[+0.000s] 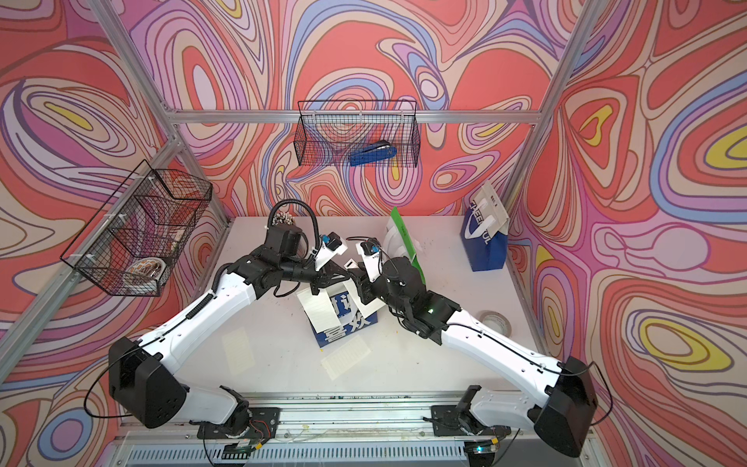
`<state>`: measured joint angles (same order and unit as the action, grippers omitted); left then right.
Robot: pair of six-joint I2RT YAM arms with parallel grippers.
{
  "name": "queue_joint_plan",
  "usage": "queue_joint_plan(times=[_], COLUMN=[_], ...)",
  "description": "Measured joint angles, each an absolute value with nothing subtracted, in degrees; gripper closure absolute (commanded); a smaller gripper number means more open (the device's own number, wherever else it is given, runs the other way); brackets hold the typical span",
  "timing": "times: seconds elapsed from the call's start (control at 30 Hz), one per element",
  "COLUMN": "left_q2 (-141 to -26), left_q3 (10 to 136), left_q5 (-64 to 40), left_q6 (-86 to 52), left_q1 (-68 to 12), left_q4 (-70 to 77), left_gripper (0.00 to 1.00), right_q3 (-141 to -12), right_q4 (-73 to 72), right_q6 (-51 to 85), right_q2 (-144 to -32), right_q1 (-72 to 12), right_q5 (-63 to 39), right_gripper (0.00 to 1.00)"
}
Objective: Staple the receipts to the bags
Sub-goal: Staple the receipt to the takeout bag.
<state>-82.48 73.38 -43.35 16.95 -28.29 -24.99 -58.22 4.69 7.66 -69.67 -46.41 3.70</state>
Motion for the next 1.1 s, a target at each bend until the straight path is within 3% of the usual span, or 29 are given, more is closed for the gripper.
queue_joint_plan(times=[0.2, 0.47, 0.87, 1.0, 1.1], left_q2=[-82.5, -82.5, -81.4, -80.3, -79.9], left_q3=[73.4, 73.2, 72.5, 71.6, 71.7], left_q5=[-43.2, -43.3, -43.7, -44.7, -45.5], left_q6=[16.9, 17.0, 21.2, 24.8, 29.2], left_q1=[-28.1, -28.1, -28.1, -28.1, -28.1], left_q4=[-24.9, -24.6, -24.6, -24.8, -26.6], left_gripper=[1.00, 1.00, 1.00, 1.00, 1.00], right_q3=[-57.5, -53.9, -52.8, -55.9, -59.1], right_q4=[3.5, 1.3, 2.7, 4.8, 6.8], right_q6=[10.8, 15.5, 11.2, 7.5, 2.3], right_q2=[-69.2, -67.3, -61.4, -62.2, -63.7], right_q1=[-46.1, -46.1, -45.7, -40.0, -36.9], right_q5=[3.4, 1.7, 2.1, -5.6, -11.2], right_gripper=[0.73, 0.67, 0.44, 0.24, 0.17])
